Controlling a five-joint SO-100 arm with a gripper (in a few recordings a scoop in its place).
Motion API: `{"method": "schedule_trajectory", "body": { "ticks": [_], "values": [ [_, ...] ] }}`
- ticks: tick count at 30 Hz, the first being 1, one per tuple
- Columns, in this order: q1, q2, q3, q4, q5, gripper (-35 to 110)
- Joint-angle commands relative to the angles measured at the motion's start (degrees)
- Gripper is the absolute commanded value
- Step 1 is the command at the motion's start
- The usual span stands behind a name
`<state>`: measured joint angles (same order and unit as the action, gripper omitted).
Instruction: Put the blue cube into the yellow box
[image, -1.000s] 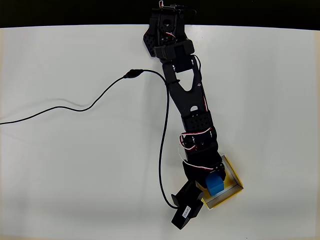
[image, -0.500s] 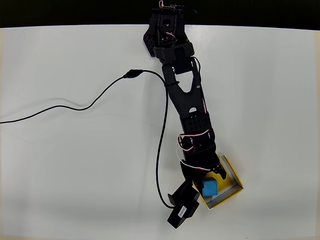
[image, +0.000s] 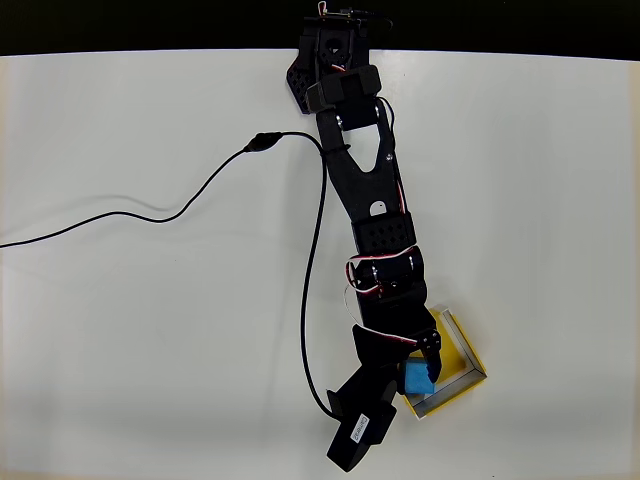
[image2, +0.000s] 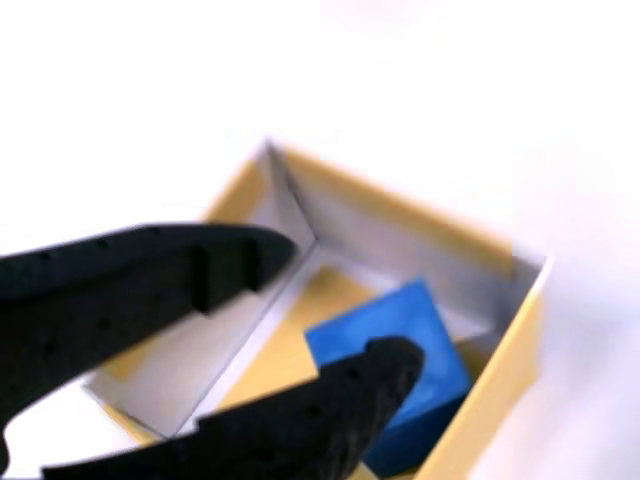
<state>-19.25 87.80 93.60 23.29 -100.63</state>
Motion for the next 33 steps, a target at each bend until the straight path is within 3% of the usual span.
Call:
{"method": "schedule_trajectory", "body": {
  "ticks": [1, 12, 33],
  "values": [
    [1.3, 19.1, 6.1, 0.0, -2.5, 11],
    [6.7, 46.0, 31.0, 9.4, -3.3, 0],
    [14.9, 94.6, 76.3, 34.6, 0.0, 0]
  ]
}}
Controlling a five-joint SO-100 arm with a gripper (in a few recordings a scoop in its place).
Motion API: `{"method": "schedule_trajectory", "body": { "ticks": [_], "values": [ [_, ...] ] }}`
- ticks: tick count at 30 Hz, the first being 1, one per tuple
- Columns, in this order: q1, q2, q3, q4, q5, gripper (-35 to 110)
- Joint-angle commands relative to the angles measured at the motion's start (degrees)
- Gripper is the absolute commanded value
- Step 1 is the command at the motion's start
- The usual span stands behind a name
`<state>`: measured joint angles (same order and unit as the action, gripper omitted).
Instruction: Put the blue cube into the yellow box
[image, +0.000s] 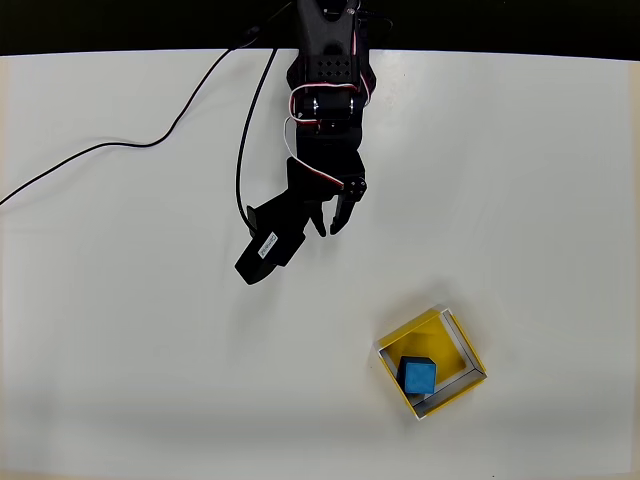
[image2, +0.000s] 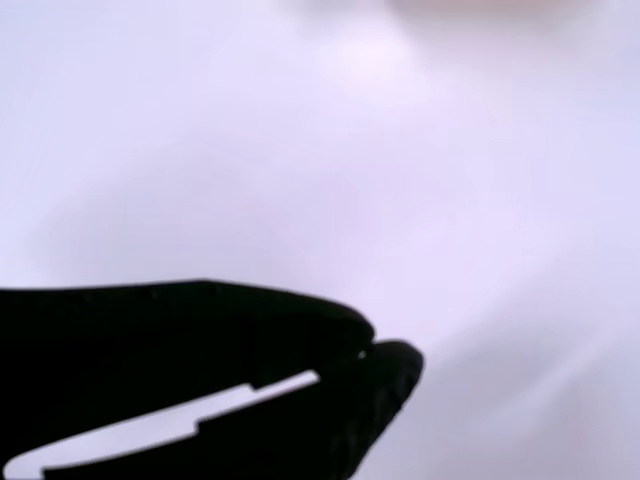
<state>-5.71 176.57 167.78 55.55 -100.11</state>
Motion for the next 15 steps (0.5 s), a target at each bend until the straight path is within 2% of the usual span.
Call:
{"method": "schedule_trajectory", "body": {
  "ticks": [1, 6, 12, 15],
  "values": [
    [1.9, 7.8, 4.1, 3.3, -0.8, 0],
    [4.2, 14.8, 12.2, 7.6, -1.3, 0],
    [5.5, 15.0, 12.4, 19.6, -3.4, 0],
    [5.9, 15.0, 12.4, 20.8, -1.7, 0]
  ]
}}
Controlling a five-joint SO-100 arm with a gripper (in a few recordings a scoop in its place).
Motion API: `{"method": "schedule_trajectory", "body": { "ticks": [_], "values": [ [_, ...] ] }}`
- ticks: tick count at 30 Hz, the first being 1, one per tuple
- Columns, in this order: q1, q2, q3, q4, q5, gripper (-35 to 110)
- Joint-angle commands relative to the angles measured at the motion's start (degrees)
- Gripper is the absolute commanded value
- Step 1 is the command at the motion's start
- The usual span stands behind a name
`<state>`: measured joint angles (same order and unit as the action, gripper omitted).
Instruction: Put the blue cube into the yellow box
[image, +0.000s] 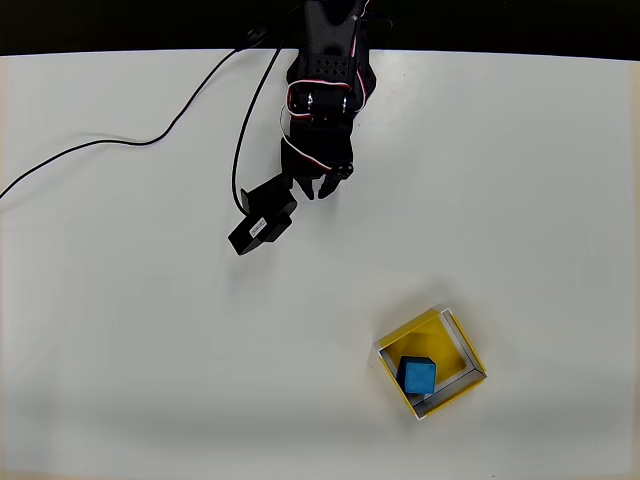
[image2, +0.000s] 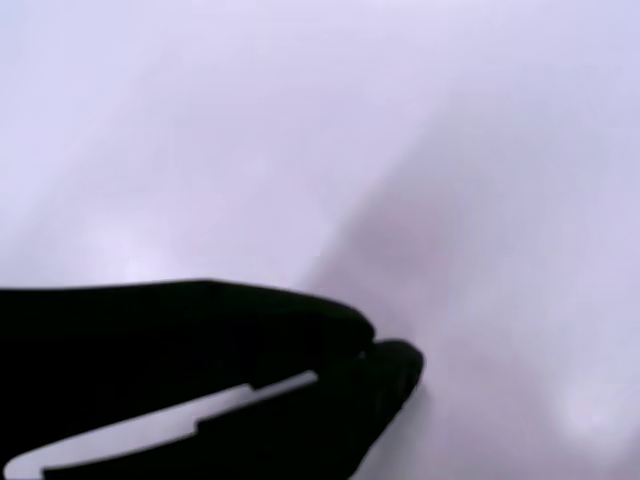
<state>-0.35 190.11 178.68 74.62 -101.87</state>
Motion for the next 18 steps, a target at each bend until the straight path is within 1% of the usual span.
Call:
{"method": "schedule_trajectory", "body": {
  "ticks": [1, 4, 8, 18],
  "values": [
    [0.6, 1.5, 1.5, 1.9, 0.8, 0],
    [1.2, 1.5, 1.5, 2.5, 3.5, 0],
    [1.6, 1.5, 1.5, 3.1, 11.5, 0],
    [1.5, 1.3, 1.5, 3.0, 11.7, 0]
  ]
}}
